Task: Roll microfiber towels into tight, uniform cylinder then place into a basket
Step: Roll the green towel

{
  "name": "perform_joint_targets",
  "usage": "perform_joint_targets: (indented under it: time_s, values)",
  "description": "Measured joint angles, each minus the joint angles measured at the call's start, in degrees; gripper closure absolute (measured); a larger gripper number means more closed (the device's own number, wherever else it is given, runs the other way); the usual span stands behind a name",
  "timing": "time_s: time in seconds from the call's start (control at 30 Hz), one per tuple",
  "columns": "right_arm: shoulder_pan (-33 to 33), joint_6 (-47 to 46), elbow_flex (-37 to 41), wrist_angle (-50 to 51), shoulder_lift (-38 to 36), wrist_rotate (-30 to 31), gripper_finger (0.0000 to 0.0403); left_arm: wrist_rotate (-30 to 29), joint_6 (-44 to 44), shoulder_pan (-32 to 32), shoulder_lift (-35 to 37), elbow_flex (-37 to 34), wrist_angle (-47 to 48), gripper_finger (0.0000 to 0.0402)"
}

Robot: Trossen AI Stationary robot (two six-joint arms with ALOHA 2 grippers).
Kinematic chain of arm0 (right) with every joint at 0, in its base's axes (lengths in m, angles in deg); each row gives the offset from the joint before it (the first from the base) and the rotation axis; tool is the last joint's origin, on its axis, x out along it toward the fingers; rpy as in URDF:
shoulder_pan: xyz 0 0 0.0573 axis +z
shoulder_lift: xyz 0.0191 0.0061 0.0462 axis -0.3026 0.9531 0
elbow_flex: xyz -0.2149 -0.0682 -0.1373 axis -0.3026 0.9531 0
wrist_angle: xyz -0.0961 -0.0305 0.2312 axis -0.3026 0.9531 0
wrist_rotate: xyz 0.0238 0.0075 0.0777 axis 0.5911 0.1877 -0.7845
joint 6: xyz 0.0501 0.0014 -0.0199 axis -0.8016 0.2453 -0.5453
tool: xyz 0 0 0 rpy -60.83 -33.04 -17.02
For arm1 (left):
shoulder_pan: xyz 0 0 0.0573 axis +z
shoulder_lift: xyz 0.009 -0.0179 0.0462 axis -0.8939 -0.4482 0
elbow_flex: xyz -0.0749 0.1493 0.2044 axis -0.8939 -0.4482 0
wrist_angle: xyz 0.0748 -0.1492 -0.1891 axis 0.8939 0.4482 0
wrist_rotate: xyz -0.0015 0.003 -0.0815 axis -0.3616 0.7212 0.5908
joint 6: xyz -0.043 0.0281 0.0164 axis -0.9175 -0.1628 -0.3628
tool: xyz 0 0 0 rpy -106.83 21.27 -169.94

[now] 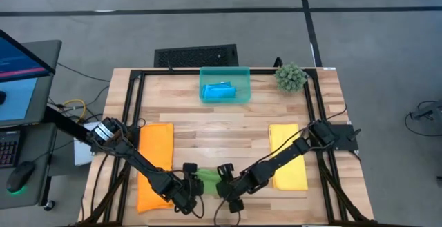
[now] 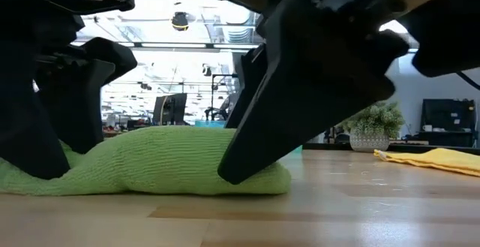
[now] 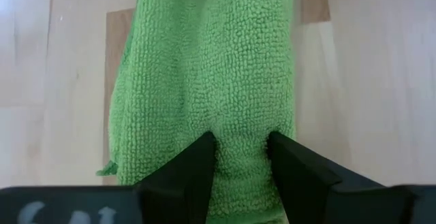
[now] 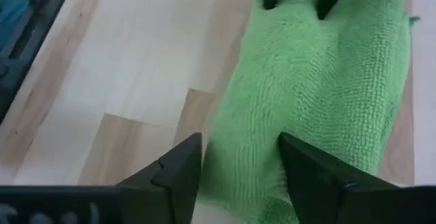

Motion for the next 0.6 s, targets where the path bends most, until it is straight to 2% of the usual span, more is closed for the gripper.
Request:
perform_joint_targets:
  time_s: [0.17,0.4,0.47,0.6]
  values:
    - [-0.26,-1.17,-0.15,-0.21,1.6,-2.12,0.0254,0.06,-3.77,0.02,-0.1,0.75,0.18,0.0265]
    - [-0.46,-3.42,-0.24,-1.77,2.1,-4.5,0.038,0.56,-4.82,0.11,-0.14,1.98,2.51,0.0265]
    - [-0.59,-4.12,-0.15,-1.83,1.78,-5.2,0.0387,0.61,-4.79,0.11,-0.1,2.5,3.89,0.0265]
    - [-0.63,-6.77,-0.04,-2.9,1.6,-8.13,0.0375,0.49,-1.98,-0.19,0.25,3.43,4.6,0.0265]
